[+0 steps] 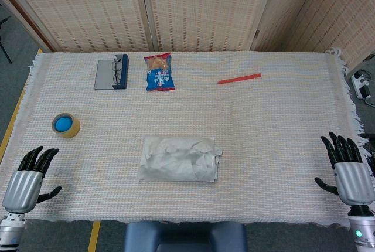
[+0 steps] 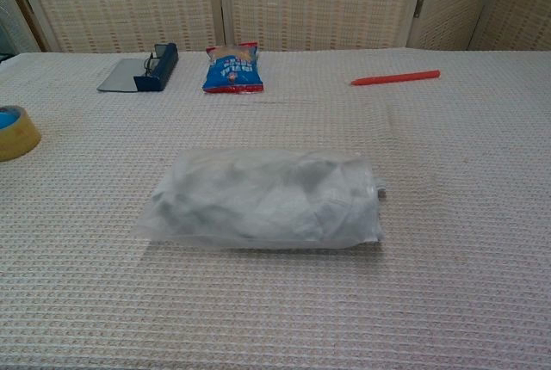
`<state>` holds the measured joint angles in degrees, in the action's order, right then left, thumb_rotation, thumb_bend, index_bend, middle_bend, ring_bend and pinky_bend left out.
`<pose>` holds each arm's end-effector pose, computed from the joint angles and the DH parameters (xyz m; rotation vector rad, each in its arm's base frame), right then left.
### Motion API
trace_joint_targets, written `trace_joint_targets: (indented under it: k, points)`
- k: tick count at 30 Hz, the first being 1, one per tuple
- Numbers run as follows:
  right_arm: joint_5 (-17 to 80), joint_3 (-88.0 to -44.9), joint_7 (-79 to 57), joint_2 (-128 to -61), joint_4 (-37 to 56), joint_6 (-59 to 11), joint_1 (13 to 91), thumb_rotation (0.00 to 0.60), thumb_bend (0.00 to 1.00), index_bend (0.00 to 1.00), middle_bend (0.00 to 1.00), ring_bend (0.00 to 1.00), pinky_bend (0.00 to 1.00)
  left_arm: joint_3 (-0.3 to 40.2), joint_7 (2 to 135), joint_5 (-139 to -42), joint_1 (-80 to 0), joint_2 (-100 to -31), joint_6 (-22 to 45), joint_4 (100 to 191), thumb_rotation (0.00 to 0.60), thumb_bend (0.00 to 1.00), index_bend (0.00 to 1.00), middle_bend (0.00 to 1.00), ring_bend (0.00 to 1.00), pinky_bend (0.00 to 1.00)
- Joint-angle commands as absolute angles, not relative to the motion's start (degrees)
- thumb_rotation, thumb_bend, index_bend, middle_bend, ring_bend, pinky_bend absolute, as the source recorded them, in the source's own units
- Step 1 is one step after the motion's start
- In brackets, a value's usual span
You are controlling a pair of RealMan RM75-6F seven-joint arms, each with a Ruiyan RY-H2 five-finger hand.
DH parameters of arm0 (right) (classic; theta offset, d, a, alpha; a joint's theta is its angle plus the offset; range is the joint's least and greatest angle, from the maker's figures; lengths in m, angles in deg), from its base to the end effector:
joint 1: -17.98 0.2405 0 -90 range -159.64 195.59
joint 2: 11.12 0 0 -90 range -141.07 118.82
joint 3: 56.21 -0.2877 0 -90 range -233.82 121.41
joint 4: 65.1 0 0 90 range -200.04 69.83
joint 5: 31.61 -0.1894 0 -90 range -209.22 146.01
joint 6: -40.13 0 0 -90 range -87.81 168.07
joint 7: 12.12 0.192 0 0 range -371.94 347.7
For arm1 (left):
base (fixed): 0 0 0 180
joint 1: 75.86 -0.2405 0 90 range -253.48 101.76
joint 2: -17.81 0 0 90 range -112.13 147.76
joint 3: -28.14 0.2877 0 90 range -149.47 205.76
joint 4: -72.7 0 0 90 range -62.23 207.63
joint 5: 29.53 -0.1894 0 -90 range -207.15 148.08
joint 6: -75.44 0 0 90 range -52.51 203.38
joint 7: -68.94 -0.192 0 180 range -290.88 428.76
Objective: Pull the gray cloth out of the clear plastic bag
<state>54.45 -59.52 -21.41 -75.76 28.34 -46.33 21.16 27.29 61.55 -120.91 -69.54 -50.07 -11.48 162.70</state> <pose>-0.3307 -0.2212 0.1922 1.3961 -0.7968 0.8039 -0.3129 0.2305 0.1647 -1.5104 -0.7645 -0.8956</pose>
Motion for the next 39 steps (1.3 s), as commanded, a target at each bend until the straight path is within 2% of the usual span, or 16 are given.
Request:
trace_joint_targets:
  k: [1, 5, 8, 12, 16, 17, 19, 21, 23, 27, 31, 34, 39]
  points:
    - [54.76, -59.36, -22.44, -76.1, 28.61, -46.49, 21.1, 0.6, 0.0, 0.0, 0.0, 0.0, 0.0, 27.55, 62.11, -121.6, -69.61, -49.97, -11.88, 162.65, 0.6, 0.15, 0.16, 0.2, 0.08, 0.15]
    - [55.51, -58.96, -23.04, -76.37, 28.8, -46.45, 21.13, 0.6, 0.0, 0.0, 0.0, 0.0, 0.0, 28.42, 64.23, -124.26, -69.41, -50.31, -12.68, 162.36, 0.6, 0.15, 0.17, 0.23, 0.09, 0.16]
    - [55.77, -58.76, -23.57, -76.54, 28.66, -46.44, 21.09, 0.6, 0.0, 0.0, 0.0, 0.0, 0.0, 29.87, 66.84, -128.61, -69.24, -51.58, -14.4, 161.27, 0.6, 0.15, 0.22, 0.41, 0.24, 0.26]
    - [55.68, -59.03, -23.85, -76.91, 28.9, -46.82, 21.03, 0.6, 0.0, 0.0, 0.0, 0.0, 0.0, 32.46, 71.32, -133.64, -69.11, -54.33, -15.83, 159.19, 0.6, 0.15, 0.3, 0.69, 0.52, 0.59]
    - [56.31, -58.99, -24.29, -77.44, 28.97, -46.92, 21.2, 0.6, 0.0, 0.0, 0.0, 0.0, 0.0, 34.9, 75.5, -139.19, -68.28, -58.13, -17.0, 156.51, 0.6, 0.14, 0.39, 0.95, 0.79, 0.84]
    - [56.37, -59.03, -24.49, -77.61, 28.93, -46.85, 21.3, 0.6, 0.0, 0.0, 0.0, 0.0, 0.0, 35.05, 76.32, -140.09, -68.25, -59.51, -17.76, 155.54, 0.6, 0.15, 0.41, 0.98, 0.87, 0.89]
    - [56.38, -59.0, -24.82, -77.93, 28.82, -46.34, 21.59, 0.6, 0.0, 0.0, 0.0, 0.0, 0.0, 35.36, 77.85, -141.47, -68.26, -62.67, -19.0, 153.33, 0.6, 0.15, 0.46, 1.0, 0.96, 0.97]
    - [56.24, -58.99, -25.06, -78.12, 28.7, -45.83, 21.82, 0.6, 0.0, 0.0, 0.0, 0.0, 0.0, 35.51, 78.28, -141.83, -68.12, -65.01, -18.92, 151.67, 0.6, 0.16, 0.51, 1.0, 1.0, 1.0]
    - [56.15, -58.98, -25.3, -78.26, 28.63, -45.42, 22.03, 0.6, 0.0, 0.0, 0.0, 0.0, 0.0, 35.26, 77.14, -141.15, -67.88, -67.48, -17.57, 149.96, 0.6, 0.18, 0.51, 1.0, 1.0, 1.0]
    - [56.15, -58.75, -25.77, -78.33, 28.67, -44.93, 22.17, 0.6, 0.0, 0.0, 0.0, 0.0, 0.0, 33.9, 75.06, -139.0, -67.14, -72.57, -14.95, 146.1, 0.6, 0.2, 0.45, 1.0, 1.0, 1.0]
    - [55.95, -58.56, -26.37, -78.37, 28.79, -44.59, 22.17, 0.6, 0.0, 0.0, 0.0, 0.0, 0.0, 31.62, 73.55, -138.29, -66.33, -78.71, -16.05, 139.91, 0.6, 0.24, 0.42, 1.0, 1.0, 1.0]
    - [55.73, -58.53, -26.72, -78.38, 28.84, -44.39, 22.19, 0.6, 0.0, 0.0, 0.0, 0.0, 0.0, 30.37, 72.75, -137.32, -65.51, -81.54, -15.95, 136.94, 0.6, 0.29, 0.41, 1.0, 1.0, 1.0]
    - [55.28, -58.49, -27.22, -78.42, 28.9, -43.81, 22.35, 0.6, 0.0, 0.0, 0.0, 0.0, 0.0, 29.34, 70.6, -135.56, -64.02, -84.08, -14.08, 134.46, 0.6, 0.3, 0.39, 1.0, 1.0, 1.0]
